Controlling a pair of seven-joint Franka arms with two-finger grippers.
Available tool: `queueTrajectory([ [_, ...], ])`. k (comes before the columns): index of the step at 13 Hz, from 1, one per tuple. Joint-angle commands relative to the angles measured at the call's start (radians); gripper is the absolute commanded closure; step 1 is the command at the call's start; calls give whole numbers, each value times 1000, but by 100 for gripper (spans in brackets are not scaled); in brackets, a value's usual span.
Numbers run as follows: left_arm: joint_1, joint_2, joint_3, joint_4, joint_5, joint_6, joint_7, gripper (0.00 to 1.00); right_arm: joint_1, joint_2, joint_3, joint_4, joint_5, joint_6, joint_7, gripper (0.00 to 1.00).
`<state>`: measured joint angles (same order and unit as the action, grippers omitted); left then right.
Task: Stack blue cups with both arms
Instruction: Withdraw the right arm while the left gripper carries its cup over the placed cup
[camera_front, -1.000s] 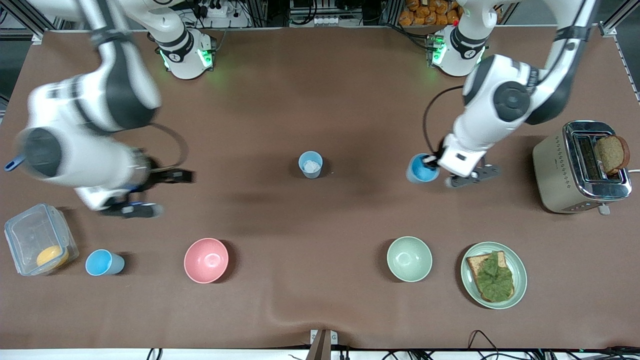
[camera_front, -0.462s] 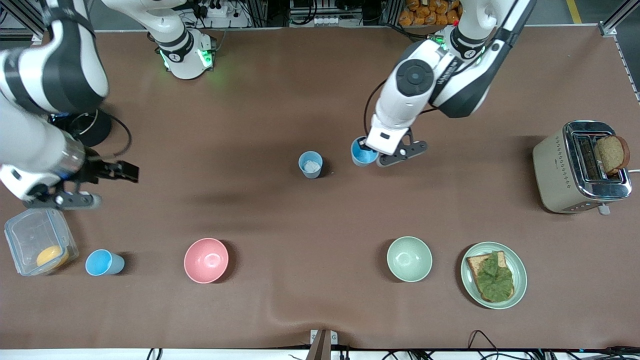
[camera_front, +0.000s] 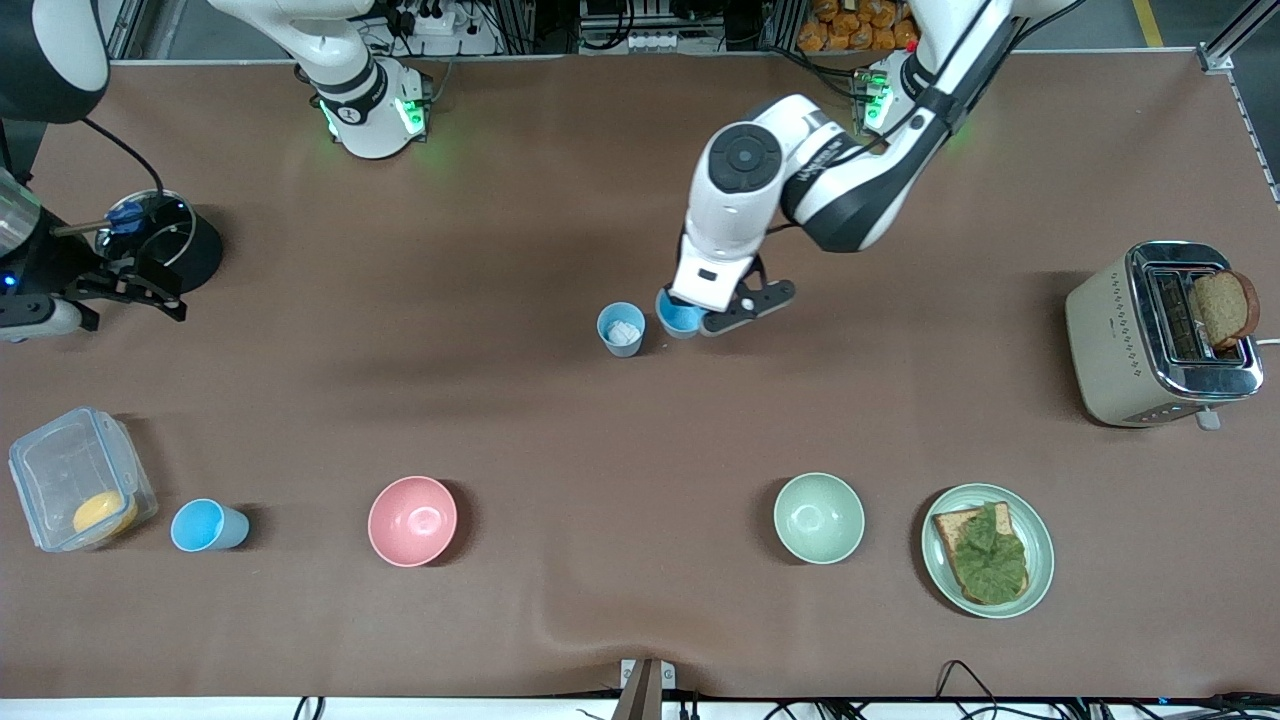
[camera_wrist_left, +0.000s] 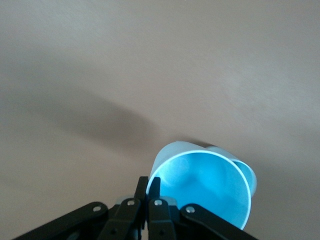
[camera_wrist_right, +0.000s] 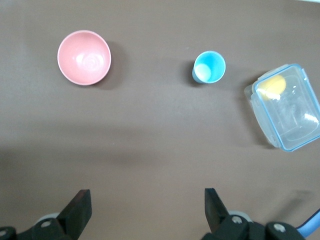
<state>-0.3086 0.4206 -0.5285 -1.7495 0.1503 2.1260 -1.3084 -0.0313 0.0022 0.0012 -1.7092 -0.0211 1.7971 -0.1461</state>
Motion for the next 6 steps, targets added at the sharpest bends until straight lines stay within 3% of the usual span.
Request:
queueTrajectory([
  [1,-61,105,9,131,57,-11,-84,100,-15,-11,6,16,13,-55,-10,0],
  [2,-75,121,10,143,73,-11,-104,100,-10,-10,13,29,13,-123,-6,0],
  [6,-116,171,16,168,116,-6,-155,100,-56,-10,8,39,18,-125,-6,0],
])
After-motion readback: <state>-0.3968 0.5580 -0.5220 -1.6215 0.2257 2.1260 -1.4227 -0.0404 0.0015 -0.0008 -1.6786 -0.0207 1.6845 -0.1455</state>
